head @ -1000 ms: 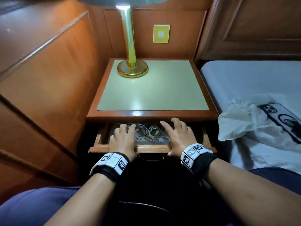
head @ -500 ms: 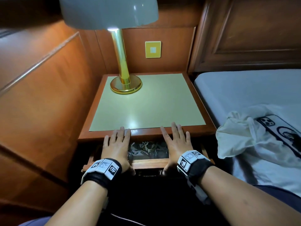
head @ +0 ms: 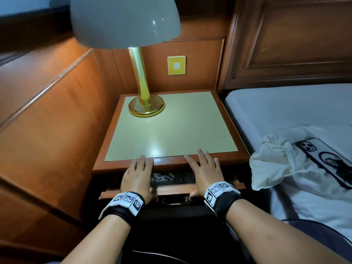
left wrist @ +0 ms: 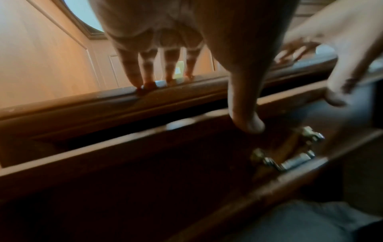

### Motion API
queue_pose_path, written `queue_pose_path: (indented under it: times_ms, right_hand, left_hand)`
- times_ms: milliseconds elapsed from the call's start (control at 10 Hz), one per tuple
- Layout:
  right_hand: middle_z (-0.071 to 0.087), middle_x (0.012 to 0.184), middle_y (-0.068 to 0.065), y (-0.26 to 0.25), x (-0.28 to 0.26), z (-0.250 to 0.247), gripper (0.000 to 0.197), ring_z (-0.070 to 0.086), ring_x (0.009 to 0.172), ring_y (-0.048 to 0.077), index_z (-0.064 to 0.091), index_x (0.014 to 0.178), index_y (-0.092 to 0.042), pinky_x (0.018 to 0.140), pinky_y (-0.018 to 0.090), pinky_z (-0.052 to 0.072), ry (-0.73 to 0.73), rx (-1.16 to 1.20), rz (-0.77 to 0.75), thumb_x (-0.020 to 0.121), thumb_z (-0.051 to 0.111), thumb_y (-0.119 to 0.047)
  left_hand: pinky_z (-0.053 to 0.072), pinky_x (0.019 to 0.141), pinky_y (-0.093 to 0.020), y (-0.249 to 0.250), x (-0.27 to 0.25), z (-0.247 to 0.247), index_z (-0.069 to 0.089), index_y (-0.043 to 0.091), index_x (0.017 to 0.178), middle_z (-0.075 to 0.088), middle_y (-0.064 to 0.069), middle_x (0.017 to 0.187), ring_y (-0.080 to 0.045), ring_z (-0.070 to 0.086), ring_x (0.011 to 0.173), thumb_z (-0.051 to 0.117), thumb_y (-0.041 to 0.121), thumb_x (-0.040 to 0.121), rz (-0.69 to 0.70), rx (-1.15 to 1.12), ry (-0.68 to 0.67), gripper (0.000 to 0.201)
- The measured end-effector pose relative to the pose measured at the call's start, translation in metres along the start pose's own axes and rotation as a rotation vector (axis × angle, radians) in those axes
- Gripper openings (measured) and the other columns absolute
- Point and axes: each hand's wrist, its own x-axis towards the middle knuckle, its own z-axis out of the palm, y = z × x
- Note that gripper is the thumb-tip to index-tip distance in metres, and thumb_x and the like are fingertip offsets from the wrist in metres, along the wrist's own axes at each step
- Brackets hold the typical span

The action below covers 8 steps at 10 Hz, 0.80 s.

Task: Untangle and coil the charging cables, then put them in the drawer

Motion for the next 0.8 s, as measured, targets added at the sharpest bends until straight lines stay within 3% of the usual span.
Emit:
queue_pose_path:
  times_ms: [100, 200, 300, 400, 500, 600, 700, 800]
  right_hand:
    - [0.007, 0.165, 0.011, -0.002, 0.004, 0.000, 0.113, 0.011, 0.152, 0.033, 0.010, 0.154, -0.040, 0.120, 0.048, 0.018, 0.152, -0.035, -0.004, 0.070, 0.086, -0.049]
    - [0.034, 0.148, 0.006, -0.003, 0.013, 0.004, 0.092, 0.038, 0.135, 0.030, 0.033, 0.146, -0.034, 0.109, 0.043, 0.034, 0.230, -0.083, -0.013, 0.071, 0.086, -0.040]
    - [0.058, 0.102, 0.006, -0.010, 0.028, 0.007, 0.067, 0.059, 0.087, 0.029, 0.065, 0.107, -0.024, 0.072, 0.042, 0.051, 0.373, -0.108, -0.012, 0.047, 0.091, -0.013]
    - [0.056, 0.082, 0.008, -0.014, 0.043, 0.013, 0.054, 0.053, 0.067, 0.029, 0.064, 0.083, -0.017, 0.054, 0.039, 0.047, 0.529, -0.114, -0.028, 0.037, 0.085, 0.001]
    - [0.053, 0.083, 0.008, -0.015, 0.045, 0.017, 0.048, 0.046, 0.070, 0.029, 0.057, 0.085, -0.017, 0.053, 0.039, 0.045, 0.612, -0.101, -0.067, 0.043, 0.071, 0.004]
    - [0.054, 0.083, 0.007, -0.013, 0.041, 0.016, 0.049, 0.046, 0.071, 0.029, 0.058, 0.084, -0.018, 0.054, 0.039, 0.047, 0.563, -0.047, -0.023, 0.042, 0.071, 0.003]
    - [0.058, 0.097, 0.004, -0.022, 0.034, 0.000, 0.057, 0.056, 0.083, 0.027, 0.062, 0.096, -0.021, 0.069, 0.040, 0.051, 0.370, 0.041, 0.053, 0.046, 0.083, -0.001]
    - [0.044, 0.135, -0.004, -0.013, 0.012, -0.019, 0.066, 0.046, 0.123, 0.024, 0.047, 0.133, -0.029, 0.103, 0.039, 0.040, 0.176, 0.138, 0.014, 0.076, 0.081, -0.033]
  left_hand:
    - [0.035, 0.110, -0.037, 0.005, 0.005, 0.003, 0.026, 0.026, 0.148, 0.023, -0.003, 0.160, -0.027, 0.028, 0.143, 0.085, 0.048, 0.069, -0.032, 0.014, 0.096, 0.101]
    - [0.040, 0.098, -0.034, 0.011, 0.015, 0.004, 0.030, 0.025, 0.145, 0.043, 0.000, 0.140, -0.025, 0.045, 0.123, 0.081, 0.049, 0.074, -0.038, 0.076, 0.150, 0.091]
    - [0.049, 0.076, -0.036, 0.011, 0.032, 0.003, 0.043, 0.016, 0.145, 0.060, -0.005, 0.113, -0.027, 0.059, 0.092, 0.093, 0.045, 0.056, -0.036, 0.121, 0.154, 0.106]
    - [0.043, 0.050, -0.035, 0.003, 0.053, 0.017, 0.070, 0.005, 0.114, 0.060, -0.012, 0.081, -0.031, 0.053, 0.060, 0.098, 0.015, 0.029, 0.007, 0.165, 0.294, 0.090]
    - [0.041, 0.048, -0.034, 0.004, 0.055, 0.021, 0.071, 0.004, 0.112, 0.060, -0.013, 0.079, -0.031, 0.052, 0.058, 0.097, 0.012, 0.027, 0.055, 0.165, 0.283, 0.089]
    - [0.041, 0.048, -0.033, 0.002, 0.053, 0.021, 0.072, 0.004, 0.112, 0.060, -0.013, 0.080, -0.031, 0.052, 0.059, 0.097, 0.013, 0.024, 0.039, 0.101, 0.186, 0.092]
    - [0.049, 0.049, -0.036, 0.004, 0.047, 0.006, 0.068, 0.007, 0.122, 0.061, -0.011, 0.091, -0.031, 0.057, 0.068, 0.093, 0.005, 0.034, 0.000, 0.077, 0.169, 0.091]
    - [0.054, 0.083, -0.035, 0.000, 0.030, -0.010, 0.036, 0.021, 0.151, 0.049, 0.000, 0.137, -0.026, 0.051, 0.115, 0.069, 0.010, 0.082, 0.003, -0.029, 0.112, 0.077]
